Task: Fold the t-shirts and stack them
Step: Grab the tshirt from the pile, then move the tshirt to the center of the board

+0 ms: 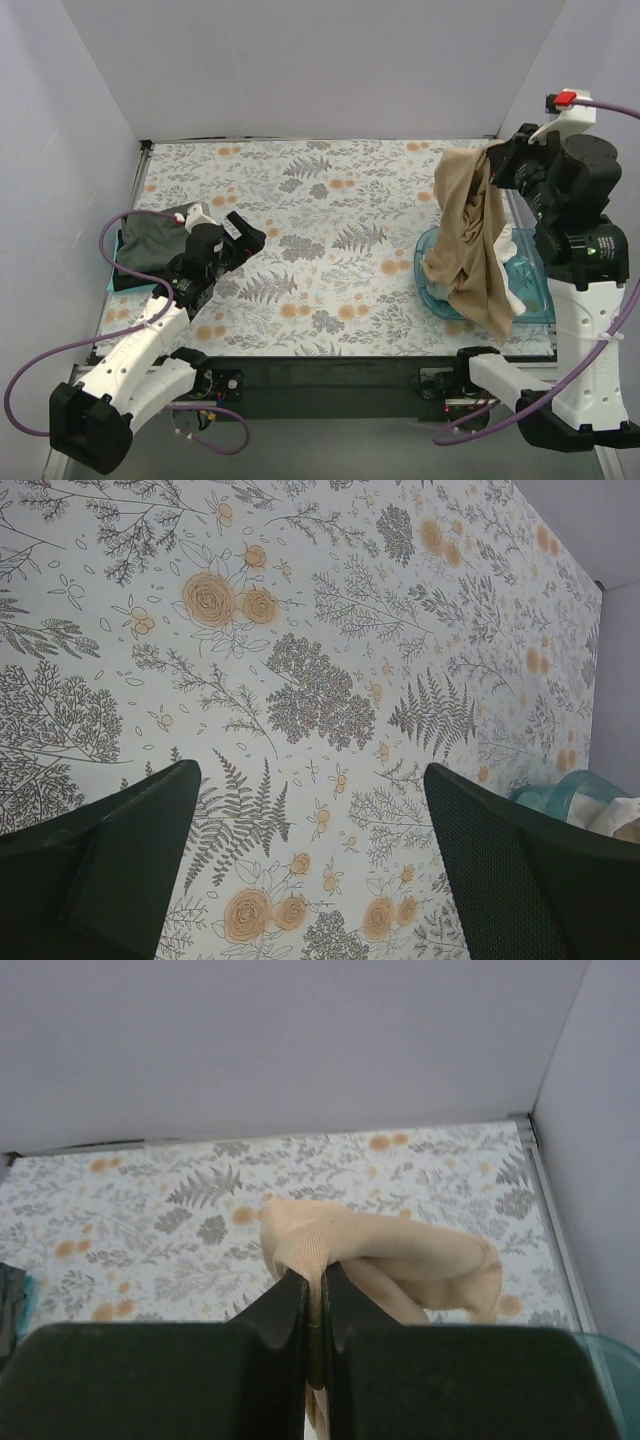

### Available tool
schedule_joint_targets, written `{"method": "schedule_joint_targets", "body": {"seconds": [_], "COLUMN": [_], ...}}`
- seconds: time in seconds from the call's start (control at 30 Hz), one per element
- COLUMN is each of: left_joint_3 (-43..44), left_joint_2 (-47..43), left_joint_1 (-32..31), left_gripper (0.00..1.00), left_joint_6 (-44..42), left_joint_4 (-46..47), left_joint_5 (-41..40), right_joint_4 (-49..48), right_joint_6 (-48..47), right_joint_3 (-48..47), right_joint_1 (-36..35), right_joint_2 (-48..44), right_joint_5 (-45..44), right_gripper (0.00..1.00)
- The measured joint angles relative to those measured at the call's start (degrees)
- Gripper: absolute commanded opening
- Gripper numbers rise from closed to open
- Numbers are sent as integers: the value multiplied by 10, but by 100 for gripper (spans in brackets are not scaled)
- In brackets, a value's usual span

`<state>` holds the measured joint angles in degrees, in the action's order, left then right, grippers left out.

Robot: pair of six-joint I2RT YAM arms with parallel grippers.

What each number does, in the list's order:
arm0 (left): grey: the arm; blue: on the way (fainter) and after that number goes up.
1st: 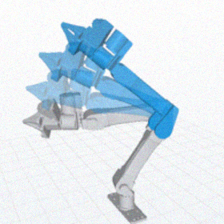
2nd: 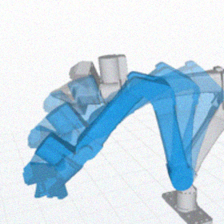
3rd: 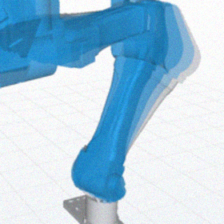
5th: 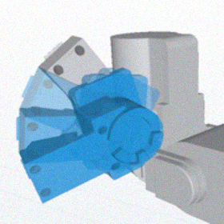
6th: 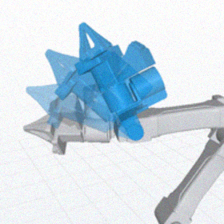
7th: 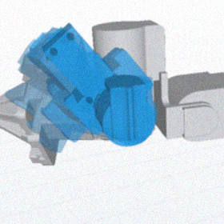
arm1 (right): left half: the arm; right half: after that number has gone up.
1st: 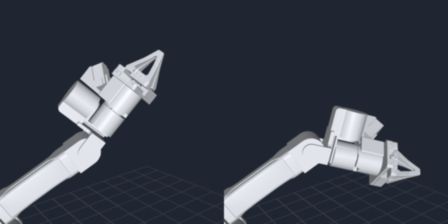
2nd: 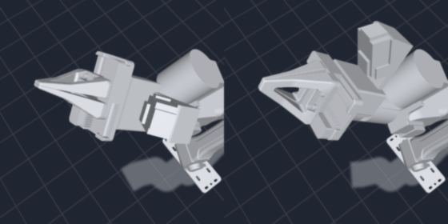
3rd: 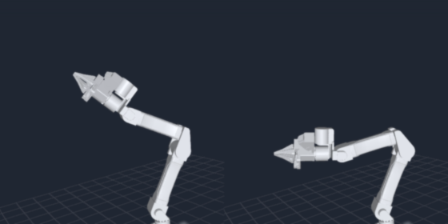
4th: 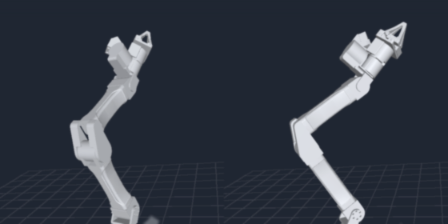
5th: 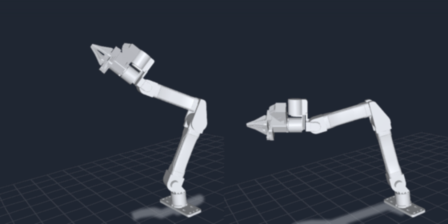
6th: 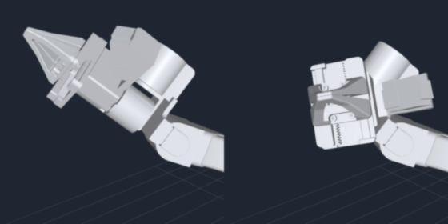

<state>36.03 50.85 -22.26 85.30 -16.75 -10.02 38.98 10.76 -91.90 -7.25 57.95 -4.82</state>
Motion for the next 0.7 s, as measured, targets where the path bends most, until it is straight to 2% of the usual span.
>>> {"method": "schedule_joint_targets", "body": {"seconds": [0.23,0.37,0.53,0.7], "left_joint_3": [0,0,0,0], "left_joint_2": [-1,-1,-1,-1], "left_joint_1": [0,0,0,0], "left_gripper": [95,95,95,95], "left_joint_6": [0,0,-2,-2], "left_joint_4": [0,0,0,0], "left_joint_5": [0,0,0,0], "right_joint_4": [28,13,-32,-84], "right_joint_6": [-2,17,62,104], "right_joint_3": [-229,-313,-325,-291], "right_joint_1": [0,0,0,-11], "right_joint_2": [110,159,182,186], "right_joint_5": [80,123,162,199], "right_gripper": [1,1,1,1]}}
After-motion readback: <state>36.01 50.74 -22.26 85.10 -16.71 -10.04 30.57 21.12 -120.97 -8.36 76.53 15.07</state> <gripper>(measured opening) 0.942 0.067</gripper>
